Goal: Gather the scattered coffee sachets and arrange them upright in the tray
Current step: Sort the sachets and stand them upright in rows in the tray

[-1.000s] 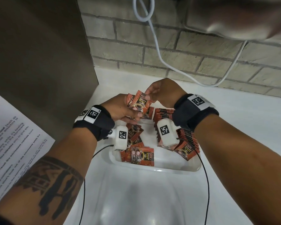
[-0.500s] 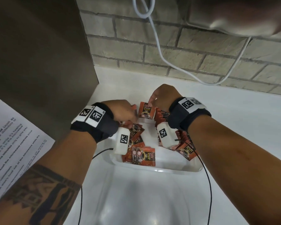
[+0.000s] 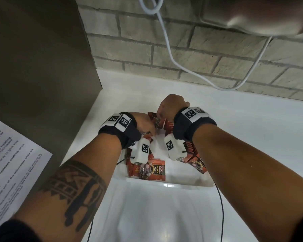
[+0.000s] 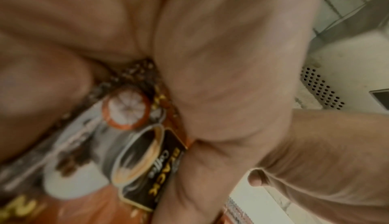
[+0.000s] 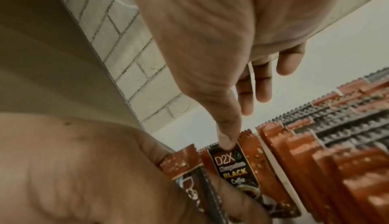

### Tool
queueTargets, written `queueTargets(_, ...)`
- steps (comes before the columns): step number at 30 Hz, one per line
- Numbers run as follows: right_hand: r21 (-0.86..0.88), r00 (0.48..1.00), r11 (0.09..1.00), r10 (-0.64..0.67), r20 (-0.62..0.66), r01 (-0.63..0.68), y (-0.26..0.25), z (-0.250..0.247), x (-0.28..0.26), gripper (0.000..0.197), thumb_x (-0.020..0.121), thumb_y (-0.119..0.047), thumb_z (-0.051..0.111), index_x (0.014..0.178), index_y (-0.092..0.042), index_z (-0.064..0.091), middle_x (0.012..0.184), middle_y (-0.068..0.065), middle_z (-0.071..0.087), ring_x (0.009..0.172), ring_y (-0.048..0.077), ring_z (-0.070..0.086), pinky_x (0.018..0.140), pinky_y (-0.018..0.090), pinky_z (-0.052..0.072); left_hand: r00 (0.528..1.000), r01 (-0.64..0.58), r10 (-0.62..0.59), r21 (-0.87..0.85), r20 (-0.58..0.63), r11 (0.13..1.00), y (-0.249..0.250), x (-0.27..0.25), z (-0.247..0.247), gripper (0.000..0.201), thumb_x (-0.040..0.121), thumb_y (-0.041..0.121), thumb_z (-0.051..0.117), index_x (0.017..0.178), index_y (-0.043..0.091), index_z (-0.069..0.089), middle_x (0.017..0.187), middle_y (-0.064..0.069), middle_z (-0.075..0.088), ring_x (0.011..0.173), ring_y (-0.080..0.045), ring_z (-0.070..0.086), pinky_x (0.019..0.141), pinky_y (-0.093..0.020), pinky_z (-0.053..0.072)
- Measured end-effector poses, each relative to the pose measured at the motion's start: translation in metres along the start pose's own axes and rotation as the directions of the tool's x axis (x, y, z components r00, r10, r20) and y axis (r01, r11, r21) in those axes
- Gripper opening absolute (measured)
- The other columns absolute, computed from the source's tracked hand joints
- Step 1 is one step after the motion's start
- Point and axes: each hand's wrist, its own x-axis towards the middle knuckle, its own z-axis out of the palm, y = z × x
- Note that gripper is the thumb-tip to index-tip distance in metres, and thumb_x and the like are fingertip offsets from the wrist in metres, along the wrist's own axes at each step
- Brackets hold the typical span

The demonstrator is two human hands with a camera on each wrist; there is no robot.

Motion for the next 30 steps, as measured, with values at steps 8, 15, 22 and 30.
queueTargets(8, 0.118, 0.996, 0.990, -0.075, -0.056, 0.082, 0.010, -0.008, -0.009, 0.018, 0.083, -0.020, 0.063, 0.096, -0.018, 0.077, 0.101, -0.001, 0.071, 0.096, 0.022, 0.062, 0.083, 0.037, 0.045, 1.000, -0.014, 0.013, 0.025, 0.013, 1.000, 0.002, -0.004, 0.000, 0.034, 0.099, 0.033, 0.057, 0.110, 0.003, 0.067, 0.092, -0.005, 0.059, 0.088, -0.018, 0.050, 0.061, -0.020, 0.036)
queueTargets(15, 0.134, 0.982, 0.979, -0.135, -0.131, 0.152, 0.017, -0.023, -0.023, 0.022, 0.087, -0.020, 0.061, 0.102, -0.012, 0.076, 0.112, 0.004, 0.069, 0.103, 0.024, 0.063, 0.094, 0.040, 0.051, 0.999, -0.025, 0.021, -0.146, -0.028, 0.989, -0.004, -0.013, -0.001, 0.023, 0.094, 0.023, 0.063, 0.106, 0.004, 0.068, 0.101, -0.008, 0.069, 0.084, -0.019, 0.060, 0.079, -0.026, 0.052)
queueTargets(22, 0.421, 0.960, 0.863, -0.264, -0.096, 0.280, 0.028, -0.022, -0.049, 0.010, 0.083, -0.035, 0.076, 0.089, -0.027, 0.073, 0.091, -0.010, 0.070, 0.086, 0.006, 0.062, 0.070, 0.020, 0.045, 0.982, -0.173, 0.182, -0.664, -0.057, 0.727, -0.028, -0.034, -0.006, 0.013, 0.094, 0.000, 0.059, 0.101, -0.008, 0.065, 0.101, -0.021, 0.069, 0.092, -0.032, 0.065, 0.074, -0.031, 0.056)
queueTargets(30, 0.586, 0.931, 0.723, -0.301, -0.208, 0.365, 0.032, -0.031, -0.063, 0.011, 0.083, -0.018, 0.079, 0.082, -0.027, 0.072, 0.084, 0.002, 0.074, 0.079, 0.014, 0.066, 0.086, 0.034, 0.054, 0.914, -0.309, 0.382, -0.849, -0.140, 0.428, -0.038, -0.053, 0.004, 0.041, 0.091, 0.000, 0.065, 0.130, -0.003, 0.055, 0.129, -0.030, 0.059, 0.118, -0.038, 0.064, 0.077, -0.032, 0.060)
